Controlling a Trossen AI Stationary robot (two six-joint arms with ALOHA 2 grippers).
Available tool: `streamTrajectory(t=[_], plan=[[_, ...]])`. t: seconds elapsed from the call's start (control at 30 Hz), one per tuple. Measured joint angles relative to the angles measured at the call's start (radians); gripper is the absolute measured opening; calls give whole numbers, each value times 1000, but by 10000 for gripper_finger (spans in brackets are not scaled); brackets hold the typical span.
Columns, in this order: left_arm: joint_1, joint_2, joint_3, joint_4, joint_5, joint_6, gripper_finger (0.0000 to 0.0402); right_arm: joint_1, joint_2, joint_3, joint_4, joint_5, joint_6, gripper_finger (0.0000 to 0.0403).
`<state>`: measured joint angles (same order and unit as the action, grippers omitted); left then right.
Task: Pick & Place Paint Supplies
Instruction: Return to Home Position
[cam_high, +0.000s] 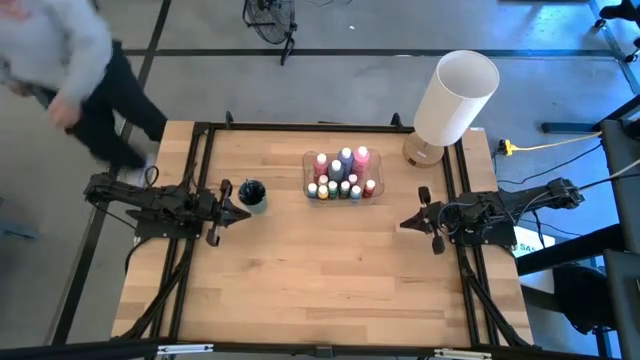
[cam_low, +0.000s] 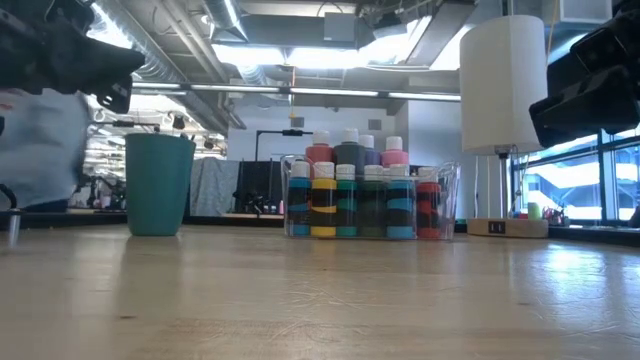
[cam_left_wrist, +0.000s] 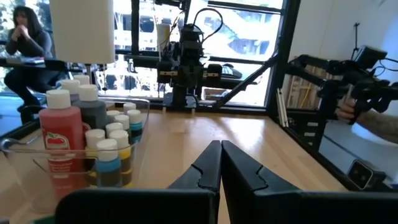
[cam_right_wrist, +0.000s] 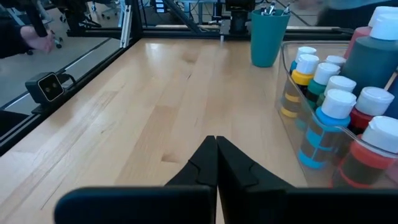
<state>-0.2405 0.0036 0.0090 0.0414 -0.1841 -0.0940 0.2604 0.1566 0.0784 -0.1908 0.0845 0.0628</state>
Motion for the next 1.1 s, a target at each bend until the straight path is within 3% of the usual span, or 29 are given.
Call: streamTrajectory(t=[1.1], plan=[[0, 1, 0, 0, 2, -16, 8, 0, 0, -1, 0, 0, -3, 1]])
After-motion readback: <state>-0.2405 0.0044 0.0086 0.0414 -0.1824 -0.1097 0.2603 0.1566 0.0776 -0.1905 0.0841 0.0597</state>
